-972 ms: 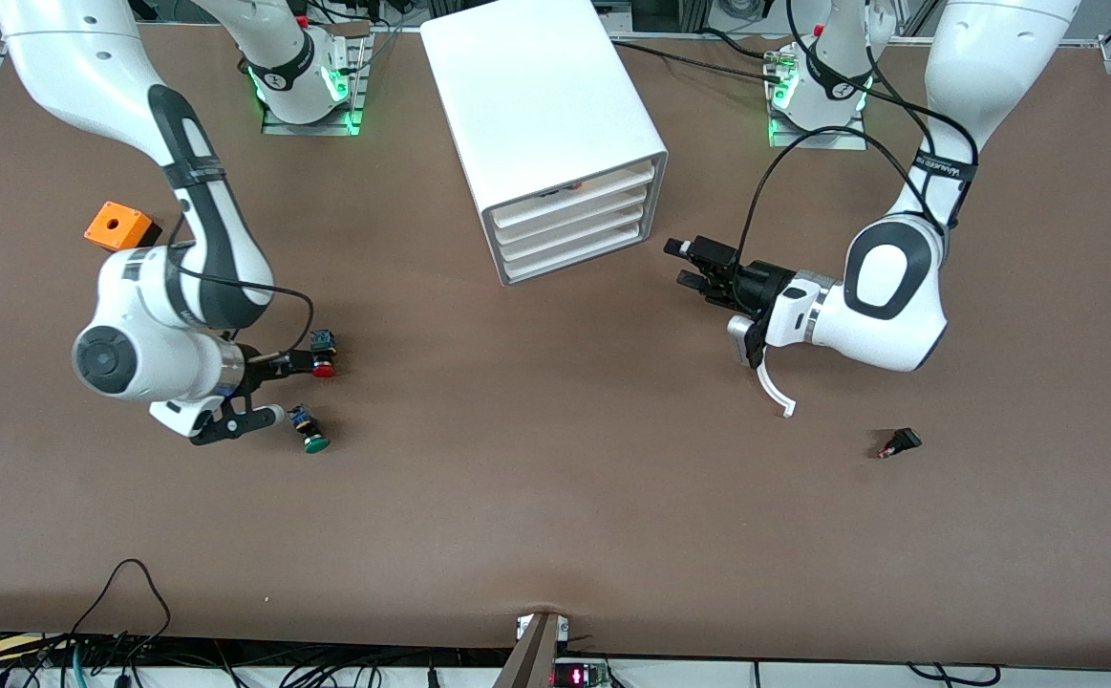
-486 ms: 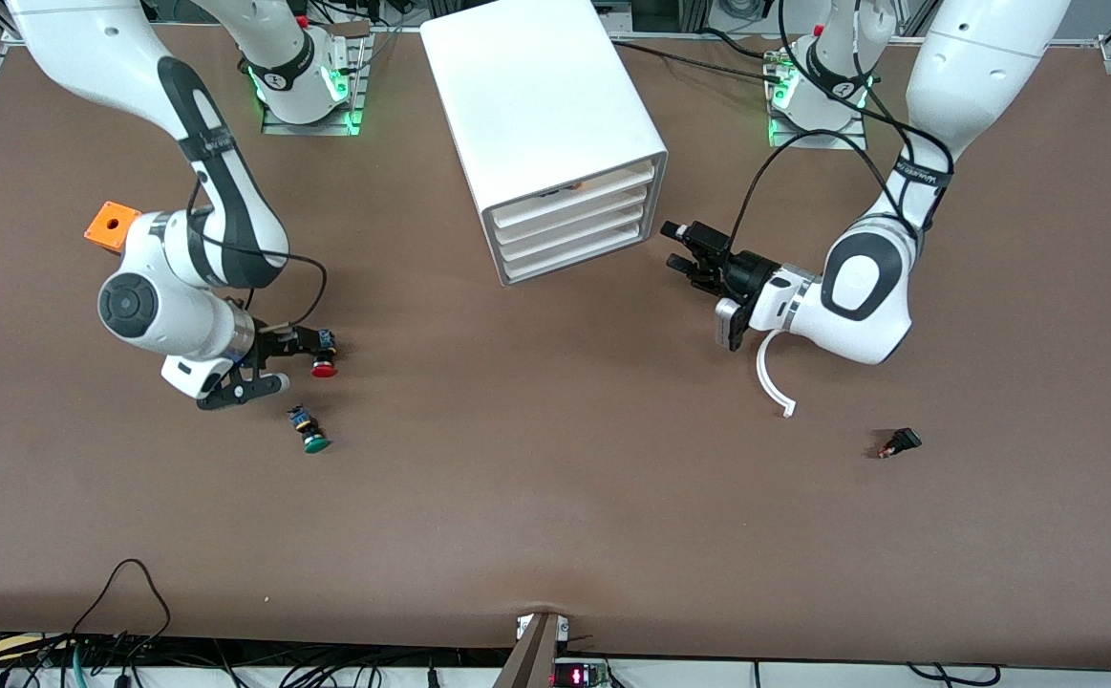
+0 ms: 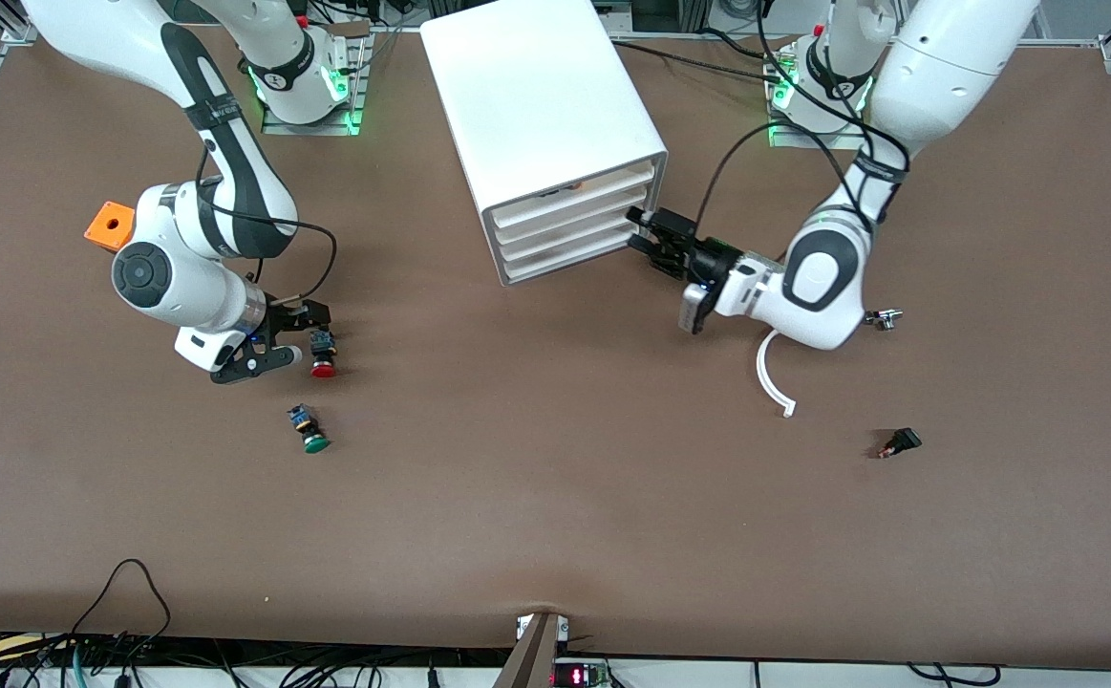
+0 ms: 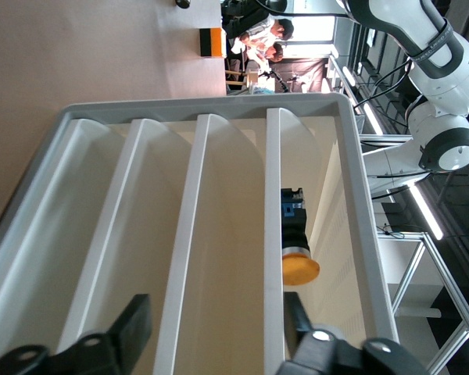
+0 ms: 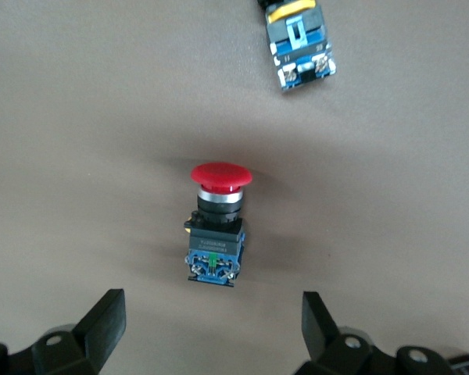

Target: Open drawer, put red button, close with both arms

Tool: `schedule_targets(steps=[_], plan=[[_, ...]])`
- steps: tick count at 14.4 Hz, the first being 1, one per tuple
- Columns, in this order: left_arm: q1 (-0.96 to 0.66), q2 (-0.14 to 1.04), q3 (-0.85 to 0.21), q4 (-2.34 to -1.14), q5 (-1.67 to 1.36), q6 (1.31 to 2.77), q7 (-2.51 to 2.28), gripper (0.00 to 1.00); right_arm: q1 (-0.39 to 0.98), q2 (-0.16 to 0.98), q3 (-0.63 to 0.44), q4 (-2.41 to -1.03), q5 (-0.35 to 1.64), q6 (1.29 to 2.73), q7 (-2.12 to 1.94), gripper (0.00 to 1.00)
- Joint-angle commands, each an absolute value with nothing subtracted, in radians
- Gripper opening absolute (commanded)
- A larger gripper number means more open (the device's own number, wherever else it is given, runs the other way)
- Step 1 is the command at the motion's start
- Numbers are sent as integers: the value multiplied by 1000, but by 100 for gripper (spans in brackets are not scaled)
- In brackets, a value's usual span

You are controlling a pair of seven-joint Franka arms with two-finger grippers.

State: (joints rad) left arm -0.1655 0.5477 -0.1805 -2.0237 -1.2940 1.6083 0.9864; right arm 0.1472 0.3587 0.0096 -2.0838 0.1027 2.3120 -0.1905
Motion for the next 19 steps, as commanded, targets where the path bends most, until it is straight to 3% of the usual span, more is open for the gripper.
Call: schedule_targets(steps=[1,6,8,9,10,13,15,19], plan=[[-178,555,-181,-2039,-1338,1617,1035,62,146,360,17,-2132,117,2370,-184,100],[-179,603,-179,-2039,-1339,1618,1126,61,146,405,23,-2143,117,2445,-183,100],[-181,608,-181,-2039,-1339,1615,1138,48,150,426,35,-2140,117,2457,-181,100],[-179,598,-181,-2043,-1339,1608,1137,32,155,436,40,-2138,117,2457,-181,100],[-183,598,-183,-2048,-1339,1609,1138,26,155,446,41,-2135,117,2457,-181,100],[-184,603,-195,-2068,-1341,1612,1158,27,155,469,41,-2132,117,2490,-184,97],[-186,607,-195,-2082,-1341,1614,1192,30,155,474,41,-2132,115,2500,-190,91],[-186,607,-202,-2083,-1356,1614,1195,30,153,474,41,-2132,110,2500,-198,56]])
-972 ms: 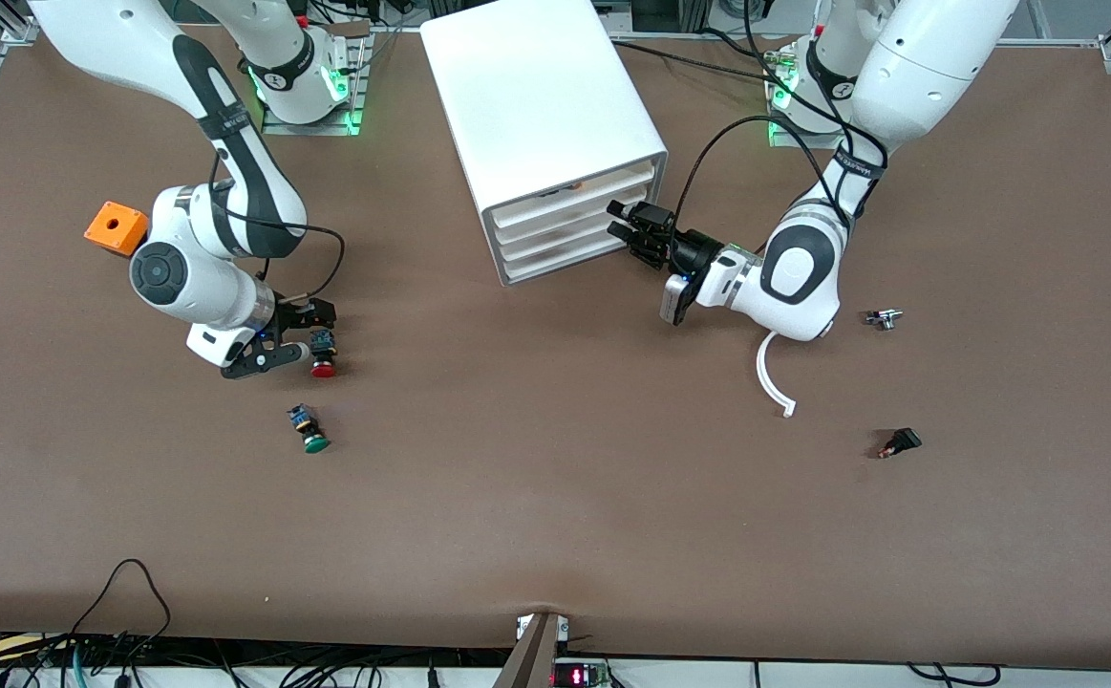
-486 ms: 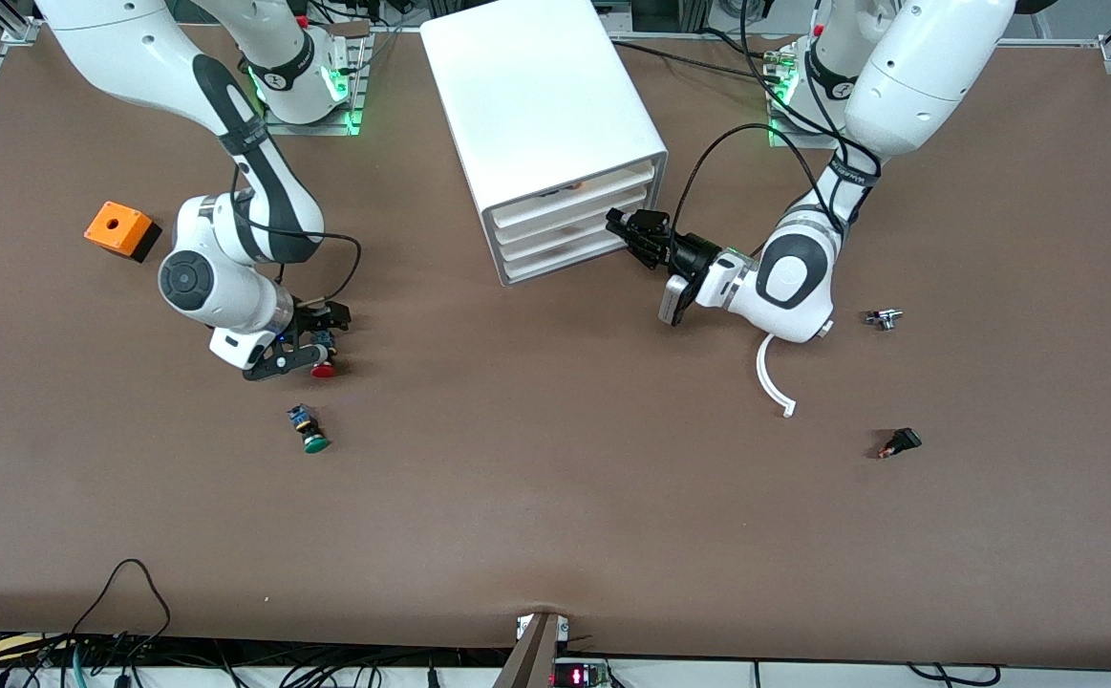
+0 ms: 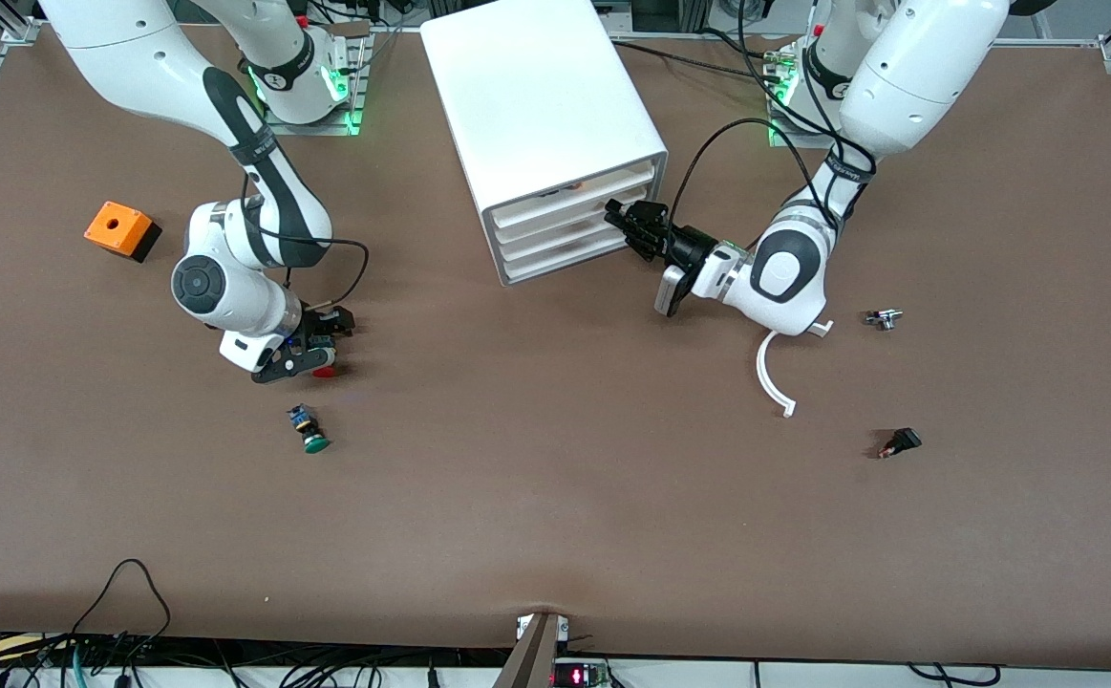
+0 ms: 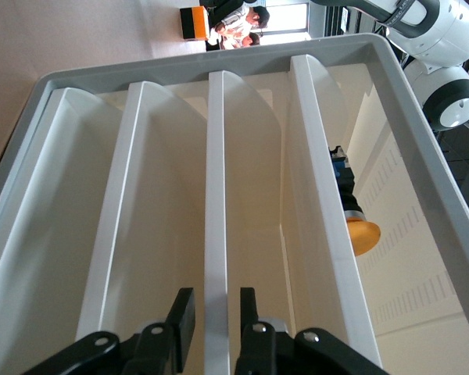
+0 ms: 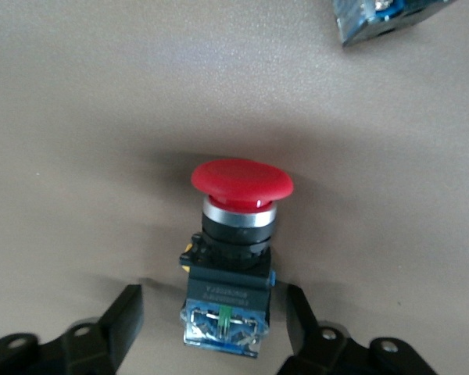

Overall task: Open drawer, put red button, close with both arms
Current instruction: 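Pull the drawer open with the left gripper while the right gripper grasps the button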

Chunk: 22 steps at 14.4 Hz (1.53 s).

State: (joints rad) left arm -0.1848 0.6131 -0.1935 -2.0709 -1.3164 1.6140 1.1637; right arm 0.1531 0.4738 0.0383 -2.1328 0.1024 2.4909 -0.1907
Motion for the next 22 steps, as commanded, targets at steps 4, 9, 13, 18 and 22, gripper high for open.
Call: schedule_targets(steps=[4,9,13,18,22], plan=[[-187,617,-213,-2088,-1367,1617,1197,36,152,469,40,-2115,112,2502,-201,36],[-199,627,-213,-2094,-1367,1631,1209,30,152,462,40,-2111,112,2500,-221,30],[-201,629,-213,-2092,-1376,1631,1204,8,153,388,41,-2074,106,2488,-296,29],[-192,632,-206,-2059,-1381,1631,1161,8,155,380,52,-1840,104,2298,-402,29],[-186,638,-198,-2037,-1379,1631,1134,8,190,396,52,-1695,106,2178,-413,28]])
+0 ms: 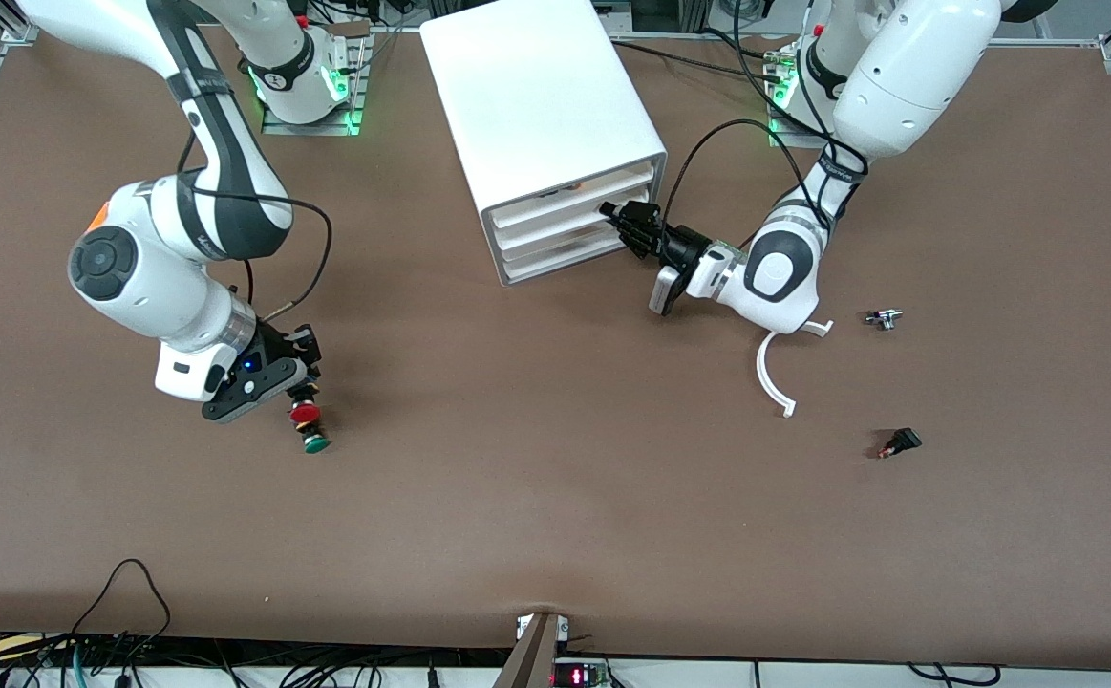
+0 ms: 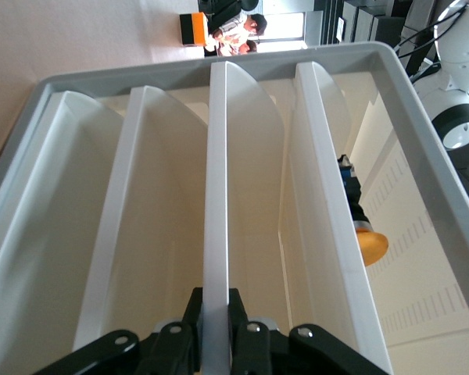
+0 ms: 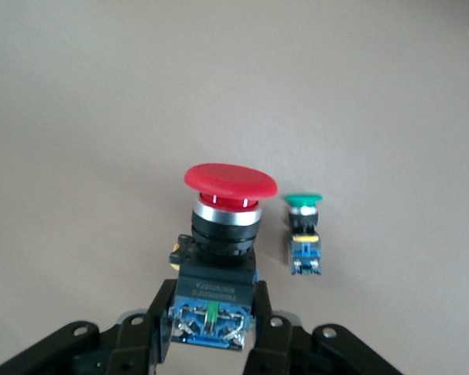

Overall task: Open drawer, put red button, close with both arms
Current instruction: 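Pull the drawer open with the left gripper while the right gripper grasps the button, then carry the red button with the right gripper over the open drawer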

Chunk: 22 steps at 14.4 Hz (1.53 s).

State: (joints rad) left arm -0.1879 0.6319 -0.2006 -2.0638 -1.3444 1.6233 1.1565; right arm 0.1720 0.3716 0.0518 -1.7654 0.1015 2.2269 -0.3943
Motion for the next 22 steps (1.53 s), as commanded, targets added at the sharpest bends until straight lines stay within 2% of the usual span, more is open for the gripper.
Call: schedule_targets(steps=[1,14,20,21,22], plan=[[-181,638,-196,-2036,-1378,1631,1132,8,198,396,52,-1690,106,2177,-411,26],[-158,713,-127,-1864,-1362,1629,1055,9,293,405,54,-1605,75,2175,-466,26],[-153,715,-95,-1833,-1362,1628,1026,12,399,448,51,-1491,71,2077,-472,26],[-153,713,-94,-1830,-1362,1628,1026,28,411,448,51,-1490,71,2072,-472,26],[-152,713,-94,-1833,-1361,1628,1028,99,431,448,51,-1489,72,2072,-486,26]])
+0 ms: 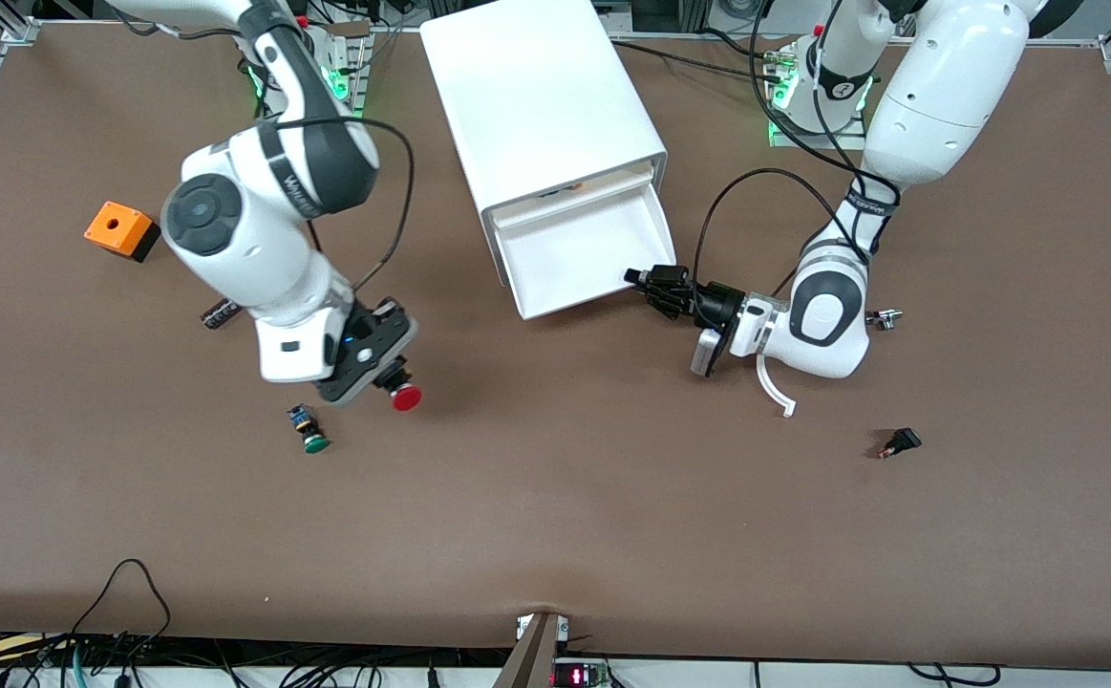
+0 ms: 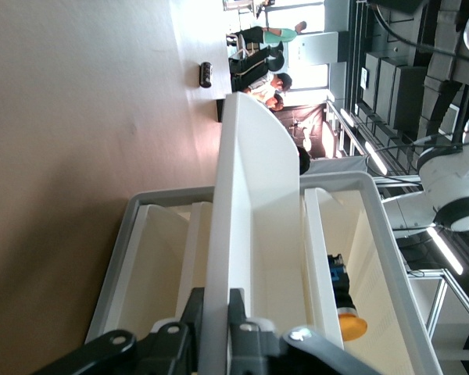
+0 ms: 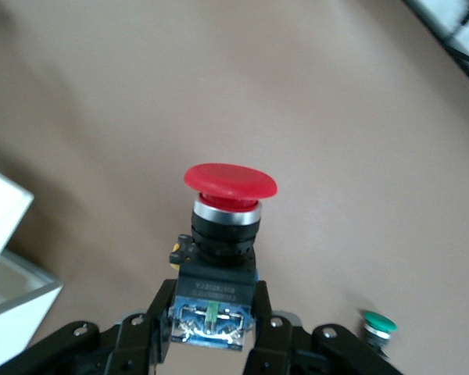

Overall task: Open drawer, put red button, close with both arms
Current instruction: 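Carry the red button with the right gripper over the open drawer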

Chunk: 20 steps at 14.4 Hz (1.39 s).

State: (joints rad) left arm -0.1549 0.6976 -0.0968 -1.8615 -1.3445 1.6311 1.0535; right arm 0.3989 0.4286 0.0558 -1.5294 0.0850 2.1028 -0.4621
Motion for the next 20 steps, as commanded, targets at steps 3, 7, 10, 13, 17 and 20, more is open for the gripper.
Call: schedule_targets(steps=[3,7,10,13,17,20], plan=[[-150,706,-89,-1827,-1335,1629,1022,100,503,449,45,-1480,68,2075,-512,26],[-147,661,-77,-1793,-1270,1629,880,100,574,483,43,-1416,45,2071,-548,26],[-149,595,-66,-1790,-1163,1661,761,100,632,505,32,-1390,31,2071,-555,26],[-149,549,-66,-1761,-973,1706,626,100,684,528,32,-1376,-5,2068,-607,26],[-143,514,-63,-1678,-657,1701,436,100,748,531,32,-1364,-55,2022,-636,26],[-143,456,-64,-1675,-443,1698,321,100,776,546,32,-1362,-54,2022,-734,26]])
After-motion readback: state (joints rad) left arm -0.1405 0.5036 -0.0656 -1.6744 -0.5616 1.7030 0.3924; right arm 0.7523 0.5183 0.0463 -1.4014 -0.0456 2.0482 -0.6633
